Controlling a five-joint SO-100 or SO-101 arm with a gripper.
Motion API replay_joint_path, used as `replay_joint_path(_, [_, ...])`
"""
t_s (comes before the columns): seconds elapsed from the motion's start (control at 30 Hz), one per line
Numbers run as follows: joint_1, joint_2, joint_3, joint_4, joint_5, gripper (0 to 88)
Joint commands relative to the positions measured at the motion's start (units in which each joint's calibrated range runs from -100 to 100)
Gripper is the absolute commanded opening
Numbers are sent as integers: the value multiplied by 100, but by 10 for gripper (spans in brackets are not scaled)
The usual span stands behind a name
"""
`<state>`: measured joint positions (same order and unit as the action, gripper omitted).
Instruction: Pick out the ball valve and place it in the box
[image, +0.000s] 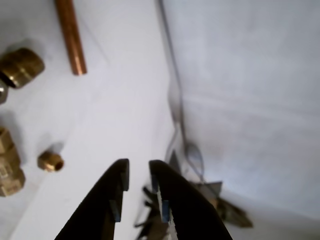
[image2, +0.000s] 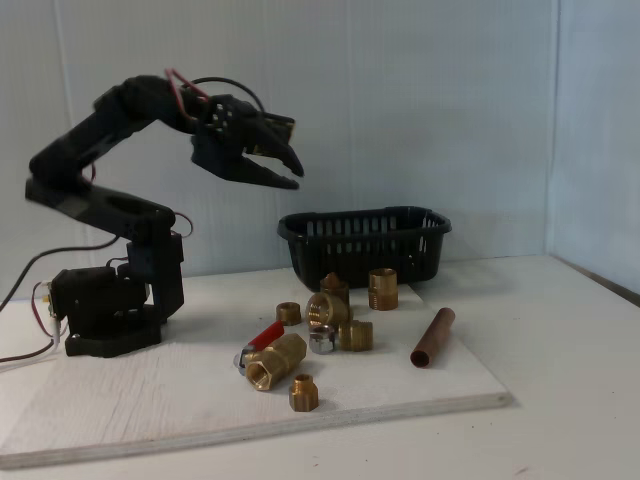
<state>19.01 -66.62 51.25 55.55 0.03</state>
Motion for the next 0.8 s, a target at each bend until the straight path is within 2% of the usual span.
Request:
replay_joint_path(0.0, [188,876,-766,330,3,32])
replay_joint_path(0.2, [225,2419,-1921,1182,13,32])
replay_joint_path(0.5, [579,4216,-3744,3455,44,37])
replay_joint_path(0.77, [668,5115,-4033,4032,44,37])
